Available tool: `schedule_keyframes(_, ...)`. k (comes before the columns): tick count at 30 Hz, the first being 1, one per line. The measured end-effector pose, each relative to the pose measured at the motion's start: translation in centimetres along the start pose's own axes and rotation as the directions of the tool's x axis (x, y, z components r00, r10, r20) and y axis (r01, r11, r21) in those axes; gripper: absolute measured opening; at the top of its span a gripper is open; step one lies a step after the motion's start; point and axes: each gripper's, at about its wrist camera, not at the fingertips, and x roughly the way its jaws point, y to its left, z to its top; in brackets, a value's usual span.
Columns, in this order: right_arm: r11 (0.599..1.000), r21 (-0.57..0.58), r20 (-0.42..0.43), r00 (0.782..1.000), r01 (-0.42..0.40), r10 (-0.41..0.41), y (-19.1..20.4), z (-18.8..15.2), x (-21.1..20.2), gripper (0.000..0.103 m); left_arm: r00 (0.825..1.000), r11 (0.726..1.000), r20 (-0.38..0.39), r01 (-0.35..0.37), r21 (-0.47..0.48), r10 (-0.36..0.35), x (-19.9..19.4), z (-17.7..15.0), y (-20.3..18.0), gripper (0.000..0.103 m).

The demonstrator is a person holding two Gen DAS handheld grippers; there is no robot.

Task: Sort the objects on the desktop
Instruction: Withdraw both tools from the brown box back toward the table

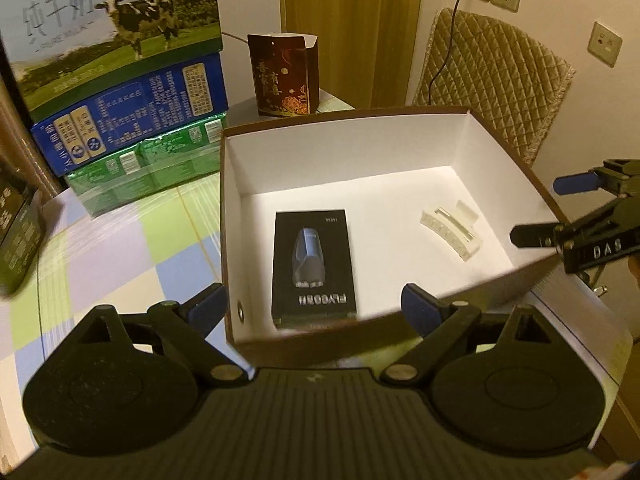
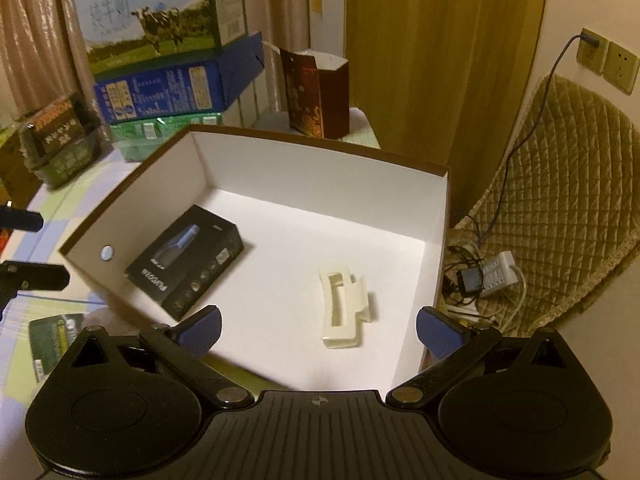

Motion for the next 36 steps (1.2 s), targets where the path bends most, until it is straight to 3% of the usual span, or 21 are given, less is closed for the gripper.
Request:
schedule_keyframes(5,0.999,-0.021,0.027,0.998,-0.047,0.048,0.0,-1.1,-2.2,0.101,0.998,0.999,0.016,-0.052,-0.008,0.053,-2.8,-2.2,-0.7,0.092)
schedule_keyframes(12,0.99,-0.071,0.054,0.99,-0.125,0.129,0.0,-3.0,-5.1,0.101,0.996,0.992,0.03,-0.083,-0.09,0.086,-6.8,-5.8,-1.8,0.092)
schedule_keyframes(22,0.967,-0.174,0.022,0.981,-0.186,0.193,1.0,-6.7,-7.2,0.101,0.99,0.973,-0.007,-0.142,-0.183,0.143,-10.6,-11.5,-4.0,0.092)
schedule_keyframes(36,0.952,-0.176,-0.067,0.968,-0.249,0.241,1.8,-11.4,-7.5,0.101,0.986,0.956,-0.091,-0.157,-0.248,0.139,-11.5,-17.5,-6.6,0.091)
